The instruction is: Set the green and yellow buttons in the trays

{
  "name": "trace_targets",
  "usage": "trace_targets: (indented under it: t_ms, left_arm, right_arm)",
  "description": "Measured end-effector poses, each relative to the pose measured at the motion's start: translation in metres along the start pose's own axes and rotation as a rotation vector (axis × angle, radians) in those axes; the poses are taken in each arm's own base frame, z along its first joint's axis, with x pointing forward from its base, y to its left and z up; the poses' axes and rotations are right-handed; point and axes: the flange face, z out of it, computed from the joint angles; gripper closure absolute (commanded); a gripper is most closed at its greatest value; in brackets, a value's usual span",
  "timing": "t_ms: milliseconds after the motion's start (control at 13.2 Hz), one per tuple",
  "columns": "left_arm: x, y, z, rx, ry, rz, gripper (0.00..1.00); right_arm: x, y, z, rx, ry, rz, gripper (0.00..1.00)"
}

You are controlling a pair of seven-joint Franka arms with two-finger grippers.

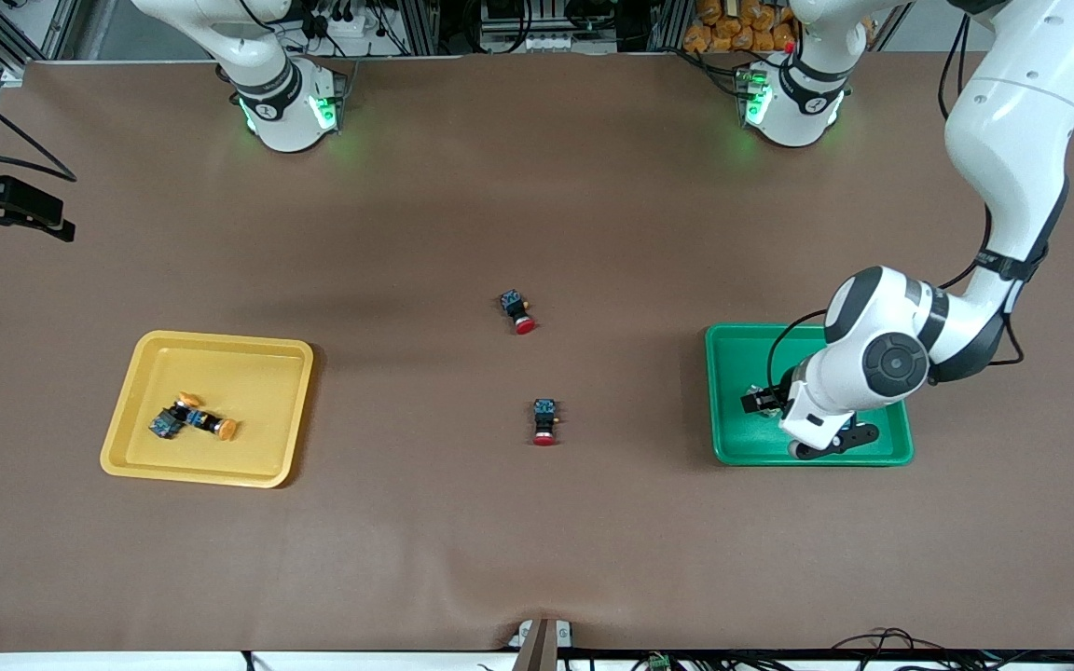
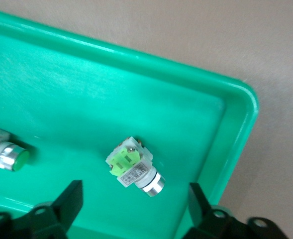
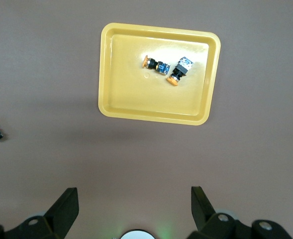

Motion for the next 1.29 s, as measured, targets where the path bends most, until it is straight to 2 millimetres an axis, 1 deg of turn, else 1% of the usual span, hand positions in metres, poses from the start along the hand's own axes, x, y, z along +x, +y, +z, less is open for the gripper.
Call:
trace_targets:
  t_ms: [151, 378, 605, 756, 908, 1286]
  left_arm:
    - [0.003, -0.001, -0.031, 0.0, 0.054, 0.015, 0.0]
    - [0.006, -0.005, -0.083, 0.021, 0.115, 0.005, 0.0]
    - [0.008, -0.008, -0.124, 0.032, 0.157, -0.009, 0.0]
    - [0.005, -0.007, -0.154, 0.032, 0.191, -0.015, 0.0]
    - [-0.005, -0.006, -0.182, 0.031, 0.197, -0.026, 0.0]
    - [-0.036, -0.003, -0.245, 0.045, 0.192, -0.048, 0.0]
  right_arm:
    - [0.002, 0.0, -0.002, -0.002, 0.021, 0.001, 0.0]
    - [0.004, 0.0, -0.003, -0.003, 0.034, 0.011, 0.0]
    - [0.004, 0.0, -0.003, -0.003, 0.037, 0.022, 0.0]
    - [0.004, -0.001, -0.004, -0.003, 0.038, 0.028, 0.0]
    - [0.004, -0.001, -0.004, -0.003, 0.039, 0.028, 0.0]
    - [0.004, -0.001, -0.004, -0.003, 0.04, 0.029, 0.0]
